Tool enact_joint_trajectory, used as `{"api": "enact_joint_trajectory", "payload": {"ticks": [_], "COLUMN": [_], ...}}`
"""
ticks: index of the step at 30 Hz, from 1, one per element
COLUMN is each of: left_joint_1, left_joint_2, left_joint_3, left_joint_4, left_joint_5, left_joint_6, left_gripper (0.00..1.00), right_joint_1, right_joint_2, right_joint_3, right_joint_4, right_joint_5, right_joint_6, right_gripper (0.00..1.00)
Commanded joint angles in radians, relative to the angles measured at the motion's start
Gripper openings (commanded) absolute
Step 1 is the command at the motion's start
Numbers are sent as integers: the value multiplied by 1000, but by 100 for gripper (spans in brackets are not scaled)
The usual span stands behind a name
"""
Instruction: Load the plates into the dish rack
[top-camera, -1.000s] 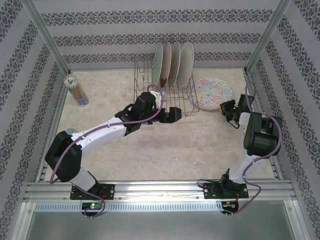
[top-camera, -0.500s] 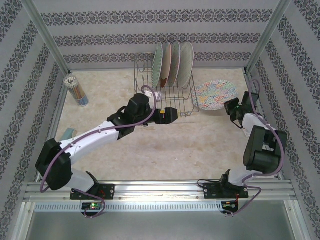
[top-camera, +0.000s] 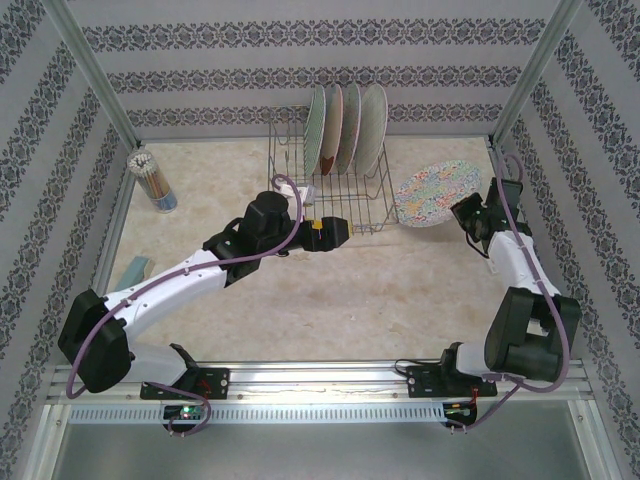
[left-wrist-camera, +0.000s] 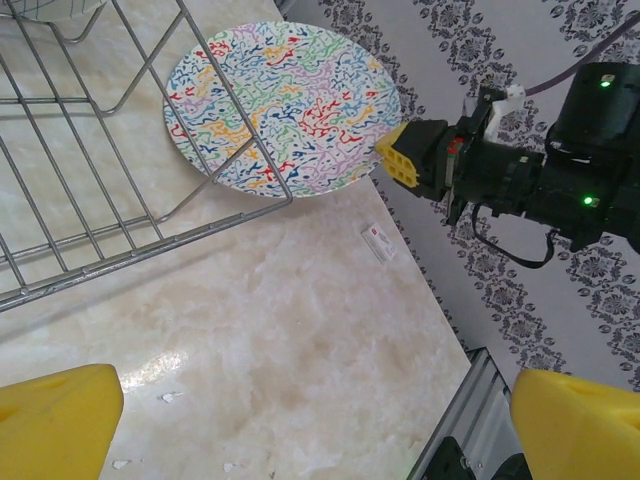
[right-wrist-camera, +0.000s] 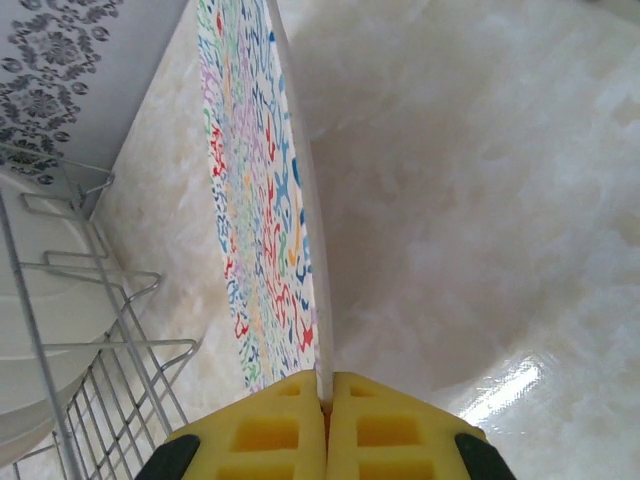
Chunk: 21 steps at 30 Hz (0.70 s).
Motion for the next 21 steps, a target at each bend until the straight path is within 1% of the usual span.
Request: {"api": "enact_joint_trajectory", "payload": {"ticks": [1, 21], "left_joint_1": [12, 12], "left_joint_2": [-29, -59], "left_joint_3": [-16, -5], "left_joint_4": [9, -27], "left_joint_5": [-8, -30], "left_joint_6": [-8, 17], "left_gripper": [100, 100], "right_joint_1": [16, 68], "right_joint_2": [-61, -213], "right_joint_3": [60, 165], "right_joint_4": [-14, -134], "right_joint_5": [62, 213], "right_joint_6": [-57, -178], "right_gripper": [0, 0]}}
